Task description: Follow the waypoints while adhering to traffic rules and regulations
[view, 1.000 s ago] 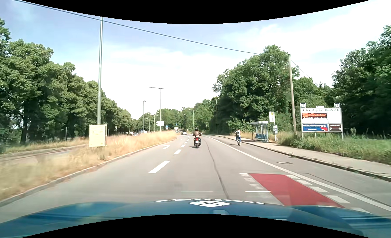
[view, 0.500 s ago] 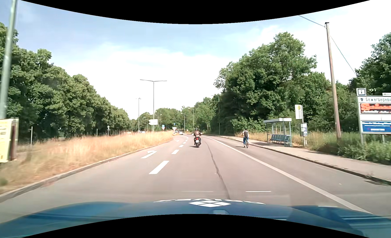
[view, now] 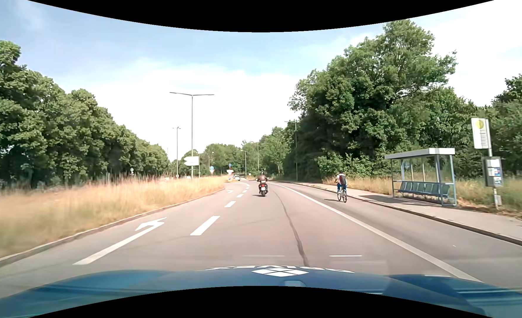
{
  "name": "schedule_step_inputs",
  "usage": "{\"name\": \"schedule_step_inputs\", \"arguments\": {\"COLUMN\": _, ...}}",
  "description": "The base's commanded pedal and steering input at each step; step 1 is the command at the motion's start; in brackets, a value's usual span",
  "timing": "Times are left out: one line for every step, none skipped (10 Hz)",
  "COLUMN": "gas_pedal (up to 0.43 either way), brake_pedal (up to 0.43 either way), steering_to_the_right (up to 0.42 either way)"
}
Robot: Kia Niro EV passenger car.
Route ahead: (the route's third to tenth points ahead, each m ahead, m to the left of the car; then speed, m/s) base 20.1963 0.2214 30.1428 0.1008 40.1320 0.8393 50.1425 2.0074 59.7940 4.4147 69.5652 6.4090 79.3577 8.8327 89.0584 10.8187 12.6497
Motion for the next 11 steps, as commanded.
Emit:
{"name": "schedule_step_inputs", "arguments": {"gas_pedal": 0.079, "brake_pedal": 0.0, "steering_to_the_right": -0.007}}
{"name": "schedule_step_inputs", "arguments": {"gas_pedal": 0.079, "brake_pedal": 0.0, "steering_to_the_right": -0.008}}
{"name": "schedule_step_inputs", "arguments": {"gas_pedal": 0.079, "brake_pedal": 0.0, "steering_to_the_right": -0.009}}
{"name": "schedule_step_inputs", "arguments": {"gas_pedal": 0.079, "brake_pedal": 0.0, "steering_to_the_right": -0.009}}
{"name": "schedule_step_inputs", "arguments": {"gas_pedal": 0.079, "brake_pedal": 0.0, "steering_to_the_right": -0.009}}
{"name": "schedule_step_inputs", "arguments": {"gas_pedal": 0.059, "brake_pedal": 0.0, "steering_to_the_right": -0.01}}
{"name": "schedule_step_inputs", "arguments": {"gas_pedal": 0.0, "brake_pedal": 0.0, "steering_to_the_right": -0.009}}
{"name": "schedule_step_inputs", "arguments": {"gas_pedal": 0.0, "brake_pedal": 0.0, "steering_to_the_right": -0.01}}
{"name": "schedule_step_inputs", "arguments": {"gas_pedal": 0.0, "brake_pedal": 0.0, "steering_to_the_right": -0.01}}
{"name": "schedule_step_inputs", "arguments": {"gas_pedal": 0.0, "brake_pedal": 0.0, "steering_to_the_right": -0.01}}
{"name": "schedule_step_inputs", "arguments": {"gas_pedal": 0.0, "brake_pedal": 0.0, "steering_to_the_right": -0.01}}
